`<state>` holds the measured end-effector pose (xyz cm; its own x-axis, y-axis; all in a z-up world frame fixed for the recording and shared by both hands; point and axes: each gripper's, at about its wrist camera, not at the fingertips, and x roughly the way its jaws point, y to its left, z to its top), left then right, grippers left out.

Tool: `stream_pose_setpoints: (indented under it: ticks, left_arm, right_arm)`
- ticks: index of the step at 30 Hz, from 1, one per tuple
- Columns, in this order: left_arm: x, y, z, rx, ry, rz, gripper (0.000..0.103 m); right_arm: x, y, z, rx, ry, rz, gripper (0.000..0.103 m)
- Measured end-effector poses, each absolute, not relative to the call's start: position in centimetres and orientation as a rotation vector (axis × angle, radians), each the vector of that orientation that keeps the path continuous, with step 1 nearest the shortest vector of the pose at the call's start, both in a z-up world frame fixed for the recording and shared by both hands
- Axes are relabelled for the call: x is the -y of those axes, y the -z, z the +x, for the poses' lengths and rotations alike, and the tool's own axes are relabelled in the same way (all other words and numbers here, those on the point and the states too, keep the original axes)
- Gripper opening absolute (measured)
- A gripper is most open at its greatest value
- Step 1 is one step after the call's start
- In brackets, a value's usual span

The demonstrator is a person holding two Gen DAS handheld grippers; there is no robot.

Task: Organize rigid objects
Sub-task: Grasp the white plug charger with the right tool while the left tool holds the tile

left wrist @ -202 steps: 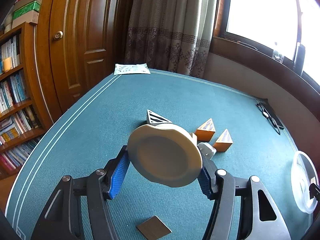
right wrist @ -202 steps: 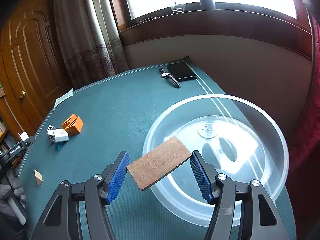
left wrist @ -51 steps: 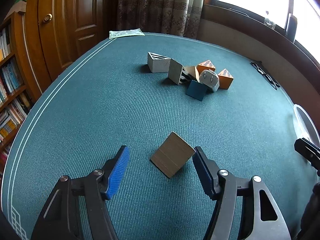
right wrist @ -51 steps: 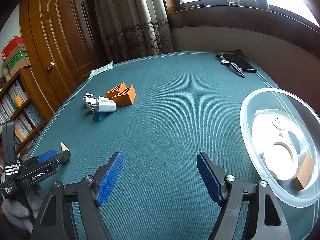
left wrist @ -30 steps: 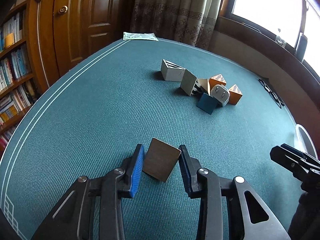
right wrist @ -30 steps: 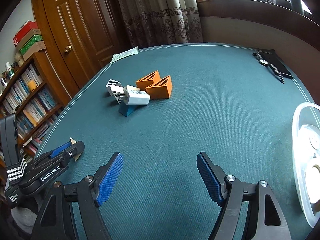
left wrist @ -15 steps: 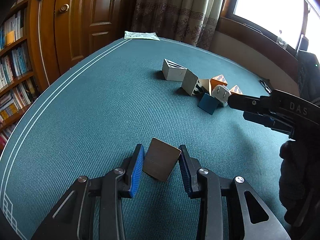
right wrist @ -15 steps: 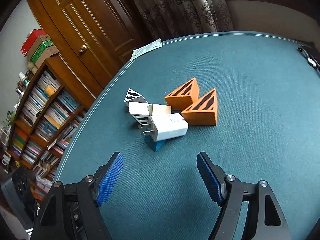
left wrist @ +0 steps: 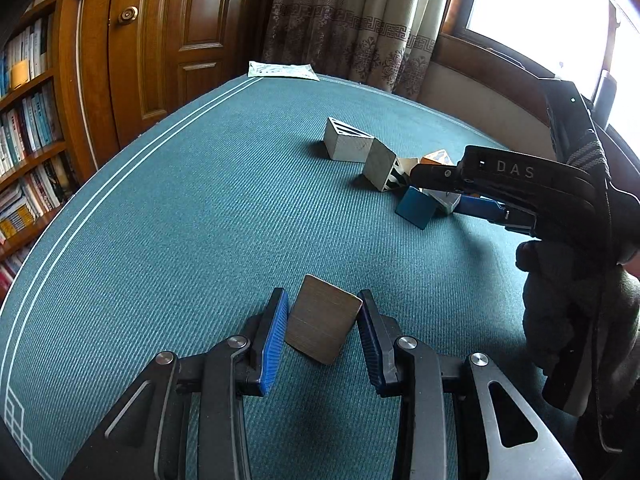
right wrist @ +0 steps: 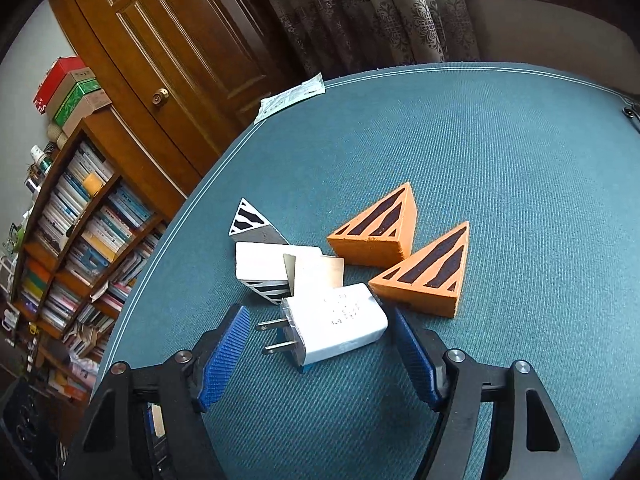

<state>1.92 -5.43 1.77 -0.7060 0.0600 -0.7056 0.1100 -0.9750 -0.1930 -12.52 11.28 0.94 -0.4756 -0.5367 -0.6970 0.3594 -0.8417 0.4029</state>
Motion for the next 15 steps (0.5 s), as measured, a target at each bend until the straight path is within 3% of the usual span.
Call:
stream_pose_setpoints:
  ticks: [15]
  left_arm:
    - [5.5, -1.8, 2.0, -0.345, 2.855, 1.193, 0.036]
  right_arm:
    - [-12.5, -1.5, -9.9, 0.237, 2.368, 1.166, 0.064]
